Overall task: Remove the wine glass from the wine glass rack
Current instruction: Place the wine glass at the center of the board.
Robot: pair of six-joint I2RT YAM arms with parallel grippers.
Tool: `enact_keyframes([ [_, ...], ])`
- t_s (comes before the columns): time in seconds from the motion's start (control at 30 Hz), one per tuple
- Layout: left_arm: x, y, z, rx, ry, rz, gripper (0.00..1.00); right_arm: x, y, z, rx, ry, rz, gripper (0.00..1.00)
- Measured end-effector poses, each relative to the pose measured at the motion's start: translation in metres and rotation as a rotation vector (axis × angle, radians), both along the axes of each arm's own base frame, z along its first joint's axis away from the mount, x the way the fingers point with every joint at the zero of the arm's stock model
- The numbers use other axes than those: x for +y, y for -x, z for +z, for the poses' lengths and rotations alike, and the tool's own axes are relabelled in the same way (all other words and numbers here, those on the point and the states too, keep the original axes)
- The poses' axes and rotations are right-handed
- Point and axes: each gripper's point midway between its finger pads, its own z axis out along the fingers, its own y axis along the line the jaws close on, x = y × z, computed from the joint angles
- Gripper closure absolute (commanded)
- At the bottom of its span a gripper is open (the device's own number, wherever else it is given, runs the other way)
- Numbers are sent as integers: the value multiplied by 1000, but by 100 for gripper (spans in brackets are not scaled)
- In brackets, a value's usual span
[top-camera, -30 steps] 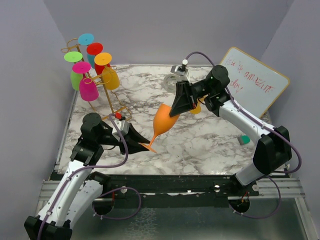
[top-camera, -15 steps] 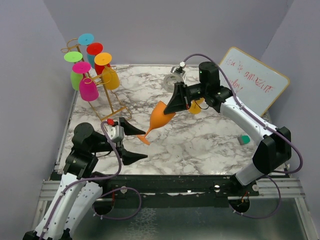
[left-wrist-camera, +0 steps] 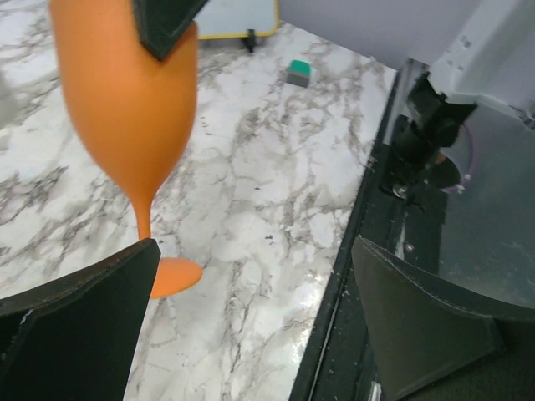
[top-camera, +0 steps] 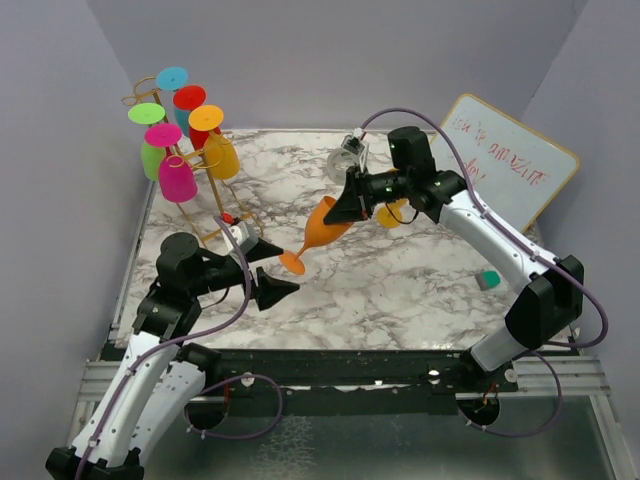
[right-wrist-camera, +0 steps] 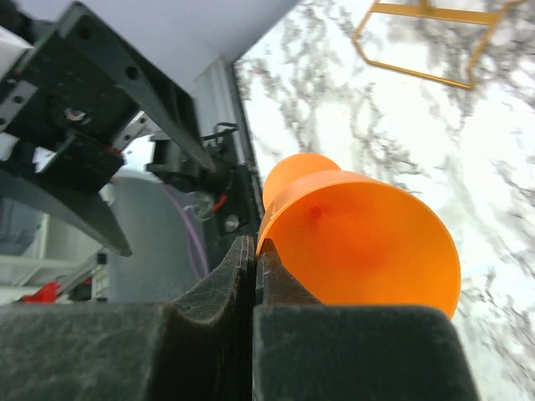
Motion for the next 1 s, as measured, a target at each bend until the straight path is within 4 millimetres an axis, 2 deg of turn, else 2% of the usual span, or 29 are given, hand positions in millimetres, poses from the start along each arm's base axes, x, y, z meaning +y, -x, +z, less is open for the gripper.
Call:
enact_keyframes([
  [0.17, 16, -22, 2, -2, -6, 198, 1, -4, -21, -10, -62, 95, -136, 100],
  [0.43, 56, -58, 5, 61, 8, 569, 1, -24, -54, -35, -148, 268, -330, 99],
  [0.7, 69, -60, -4, 167, 35, 687, 1, -39, -91, -58, -217, 461, -495, 99],
  [0.8, 74, -58, 1, 159, 51, 713, 1, -41, -103, -73, -241, 542, -546, 99],
  [1.0, 77, -55, 25, 127, 83, 718, 1, -43, -135, -96, -289, 672, -625, 99],
])
